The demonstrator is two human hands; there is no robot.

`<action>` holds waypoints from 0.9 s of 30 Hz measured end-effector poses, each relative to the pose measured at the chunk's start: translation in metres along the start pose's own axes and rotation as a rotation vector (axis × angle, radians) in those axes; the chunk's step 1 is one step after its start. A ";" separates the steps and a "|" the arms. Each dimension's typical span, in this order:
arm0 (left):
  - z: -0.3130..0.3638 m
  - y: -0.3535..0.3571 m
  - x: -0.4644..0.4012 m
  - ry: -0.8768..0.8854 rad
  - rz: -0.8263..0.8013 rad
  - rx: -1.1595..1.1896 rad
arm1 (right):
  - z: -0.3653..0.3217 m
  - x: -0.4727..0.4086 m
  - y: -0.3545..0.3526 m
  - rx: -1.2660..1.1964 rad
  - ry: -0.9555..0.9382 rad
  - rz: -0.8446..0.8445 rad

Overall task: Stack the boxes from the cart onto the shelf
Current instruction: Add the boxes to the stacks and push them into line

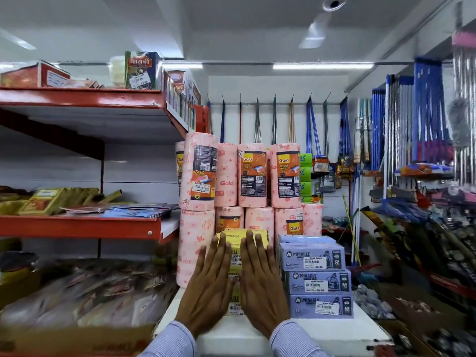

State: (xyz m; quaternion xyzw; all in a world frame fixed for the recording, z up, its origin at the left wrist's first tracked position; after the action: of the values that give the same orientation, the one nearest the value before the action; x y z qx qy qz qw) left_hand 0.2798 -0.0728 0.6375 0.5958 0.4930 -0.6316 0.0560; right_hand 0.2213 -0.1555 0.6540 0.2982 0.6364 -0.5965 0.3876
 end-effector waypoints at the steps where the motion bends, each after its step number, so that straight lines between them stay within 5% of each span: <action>1: -0.002 0.003 -0.001 0.005 0.000 0.005 | 0.002 -0.003 0.004 0.006 0.001 -0.001; 27: 0.027 -0.013 -0.001 0.039 0.039 0.040 | 0.027 0.019 -0.032 0.014 -0.022 0.067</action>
State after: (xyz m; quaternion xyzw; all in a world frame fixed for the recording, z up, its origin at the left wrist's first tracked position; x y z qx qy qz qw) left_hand 0.2530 -0.0850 0.6402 0.6184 0.4694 -0.6285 0.0467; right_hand 0.1883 -0.1878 0.6555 0.3154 0.6175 -0.5910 0.4122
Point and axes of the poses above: each hand's wrist, its own x-axis away from the middle knuckle, its own y-axis out of the palm, z = x × y, the point moved 9 cm from there along -x, towards the middle knuckle, and after that the axes turned 6 degrees about -x, right-handed, at the moved point
